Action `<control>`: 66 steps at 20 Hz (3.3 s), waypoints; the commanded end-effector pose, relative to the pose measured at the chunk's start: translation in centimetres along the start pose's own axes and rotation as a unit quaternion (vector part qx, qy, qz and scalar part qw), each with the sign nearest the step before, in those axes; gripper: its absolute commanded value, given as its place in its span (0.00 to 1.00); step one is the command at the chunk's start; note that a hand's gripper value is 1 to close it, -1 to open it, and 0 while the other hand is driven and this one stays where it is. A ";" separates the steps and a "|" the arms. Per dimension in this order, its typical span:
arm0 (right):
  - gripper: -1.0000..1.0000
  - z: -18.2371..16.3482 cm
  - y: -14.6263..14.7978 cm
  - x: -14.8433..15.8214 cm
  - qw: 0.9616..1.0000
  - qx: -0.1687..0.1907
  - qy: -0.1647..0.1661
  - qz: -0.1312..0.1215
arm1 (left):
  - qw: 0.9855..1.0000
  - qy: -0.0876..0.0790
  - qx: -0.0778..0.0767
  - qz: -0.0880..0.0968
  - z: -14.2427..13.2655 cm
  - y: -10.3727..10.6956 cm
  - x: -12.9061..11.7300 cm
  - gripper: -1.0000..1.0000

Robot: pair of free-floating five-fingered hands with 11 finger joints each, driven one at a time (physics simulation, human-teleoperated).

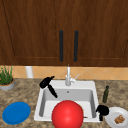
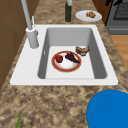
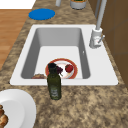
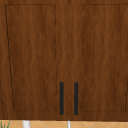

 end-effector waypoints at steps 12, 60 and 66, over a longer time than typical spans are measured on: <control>0.50 0.0 0.0 0.0 1.000 0.000 0.000 0.000 | 0.993 0.011 0.084 -0.084 -3.4 1.7 2.5 0.00; 0.50 0.0 0.0 0.0 1.000 0.000 0.000 0.000 | 0.977 0.016 0.127 -0.169 -8.5 4.8 9.7 0.00; 0.50 0.0 0.0 0.0 1.000 0.000 0.000 0.000 | 0.971 0.025 0.112 -0.209 -8.5 4.9 9.7 0.00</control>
